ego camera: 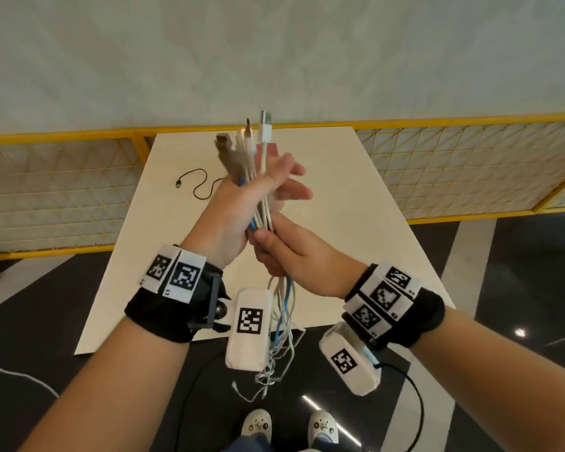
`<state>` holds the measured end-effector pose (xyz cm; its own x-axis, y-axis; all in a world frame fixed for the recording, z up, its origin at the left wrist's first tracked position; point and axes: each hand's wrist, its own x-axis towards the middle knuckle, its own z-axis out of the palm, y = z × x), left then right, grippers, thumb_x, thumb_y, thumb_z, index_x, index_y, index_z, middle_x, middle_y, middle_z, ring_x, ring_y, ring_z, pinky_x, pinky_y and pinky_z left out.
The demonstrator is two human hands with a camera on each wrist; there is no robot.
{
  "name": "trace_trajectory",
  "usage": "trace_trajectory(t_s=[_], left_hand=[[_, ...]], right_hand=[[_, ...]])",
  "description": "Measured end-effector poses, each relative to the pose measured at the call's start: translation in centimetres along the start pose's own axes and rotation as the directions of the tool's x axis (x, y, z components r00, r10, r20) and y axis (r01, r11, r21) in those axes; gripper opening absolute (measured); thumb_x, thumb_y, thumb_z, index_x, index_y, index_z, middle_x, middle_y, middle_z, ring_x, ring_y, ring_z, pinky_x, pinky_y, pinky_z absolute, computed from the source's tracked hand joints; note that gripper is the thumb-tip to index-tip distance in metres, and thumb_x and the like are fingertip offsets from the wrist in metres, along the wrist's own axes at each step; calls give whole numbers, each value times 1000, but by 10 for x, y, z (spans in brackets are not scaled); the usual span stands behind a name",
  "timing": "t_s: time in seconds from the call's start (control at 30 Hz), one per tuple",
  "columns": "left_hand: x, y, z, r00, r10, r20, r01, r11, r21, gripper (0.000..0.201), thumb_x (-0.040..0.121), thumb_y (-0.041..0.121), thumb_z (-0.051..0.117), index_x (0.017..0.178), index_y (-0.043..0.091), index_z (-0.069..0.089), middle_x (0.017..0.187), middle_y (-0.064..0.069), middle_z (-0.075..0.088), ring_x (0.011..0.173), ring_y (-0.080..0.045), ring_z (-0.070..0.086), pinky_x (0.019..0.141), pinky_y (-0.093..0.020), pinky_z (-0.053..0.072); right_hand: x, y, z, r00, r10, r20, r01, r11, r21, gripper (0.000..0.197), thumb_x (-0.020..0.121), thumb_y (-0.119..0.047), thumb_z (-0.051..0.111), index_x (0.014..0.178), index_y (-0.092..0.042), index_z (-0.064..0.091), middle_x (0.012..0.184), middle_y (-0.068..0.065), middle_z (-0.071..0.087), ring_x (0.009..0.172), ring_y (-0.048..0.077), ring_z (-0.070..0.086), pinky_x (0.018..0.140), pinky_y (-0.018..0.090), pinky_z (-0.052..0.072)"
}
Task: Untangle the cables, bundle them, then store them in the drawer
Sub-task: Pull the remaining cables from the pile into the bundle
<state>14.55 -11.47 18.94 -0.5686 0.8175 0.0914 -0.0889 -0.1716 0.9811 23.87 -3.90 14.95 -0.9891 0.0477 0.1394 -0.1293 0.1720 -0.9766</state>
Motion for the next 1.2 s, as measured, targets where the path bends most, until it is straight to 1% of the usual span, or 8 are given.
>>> trace_trajectory(t_s=[0.1, 0.27, 0.37, 0.67, 0.83, 0.93, 1.03, 1.2], left_hand=[[-3, -8, 0, 999, -52, -2, 52, 997, 50, 49, 92, 47, 49, 60, 10, 47, 73, -9, 66, 93, -28, 72, 75, -27, 55], [14, -5, -2, 982, 75, -171, -103, 982, -160, 53, 105, 38, 32, 57, 15, 30, 52, 1, 28, 46, -14, 45, 61, -30, 51], [23, 11, -8, 958, 63, -281, -149, 943, -296, 54, 105, 42, 31, 57, 17, 27, 48, 4, 20, 39, -9, 18, 37, -21, 22], [33, 41, -23, 968, 132, -213, -183, 953, -240, 52, 104, 43, 30, 58, 18, 29, 48, 6, 22, 41, -8, 15, 38, -22, 17], [36, 3, -12, 992, 81, -100, -72, 993, 92, 53, 105, 40, 30, 57, 18, 31, 52, -7, 37, 48, -13, 37, 53, -23, 40], [32, -20, -7, 997, 76, -18, -62, 913, 404, 49, 106, 33, 29, 63, 12, 38, 77, -30, 53, 67, -6, 56, 77, -14, 45], [30, -34, -6, 998, 16, -57, 13, 888, 460, 46, 105, 32, 39, 70, 6, 53, 76, -7, 63, 74, -5, 60, 79, -14, 46], [35, -36, -13, 972, -117, -203, 80, 980, -181, 17, 100, 24, 51, 94, 8, 52, 50, 9, 29, 41, -6, 28, 43, -19, 34]], right_hand=[[6, 4, -6, 999, -16, -36, 18, 999, 35, 13, 97, -14, 33, 87, -18, 40, 66, -2, 36, 50, 5, 34, 46, 18, 32], [11, 13, -26, 999, -37, 21, 41, 962, -268, 3, 99, -11, 39, 100, -10, 42, 73, 7, 48, 63, 17, 52, 63, 30, 48], [12, 44, -32, 997, 23, 79, 13, 904, -428, 4, 100, -12, 35, 96, -11, 35, 78, 6, 48, 64, 18, 58, 64, 28, 50], [-24, 148, -43, 856, 498, 142, -320, 724, -611, 8, 100, -22, 38, 99, -13, 37, 95, 7, 58, 90, 24, 65, 88, 49, 49], [-7, 117, -52, 881, 451, 145, -319, 791, -523, 73, 81, -44, 68, 139, -18, 33, 138, 0, 48, 126, 10, 47, 110, 34, 35], [13, 70, -50, 979, 203, 27, -197, 971, -134, 50, 86, -22, 66, 129, -8, 45, 125, 2, 57, 114, 6, 57, 103, 27, 43], [23, 46, -41, 996, 64, 59, -61, 996, -60, 11, 95, -17, 46, 100, -8, 49, 86, 6, 59, 76, 16, 60, 78, 35, 53], [15, 55, -30, 988, 123, 92, -121, 992, -26, 32, 96, -33, 41, 103, -2, 41, 69, 0, 40, 57, 10, 36, 54, 28, 36]])
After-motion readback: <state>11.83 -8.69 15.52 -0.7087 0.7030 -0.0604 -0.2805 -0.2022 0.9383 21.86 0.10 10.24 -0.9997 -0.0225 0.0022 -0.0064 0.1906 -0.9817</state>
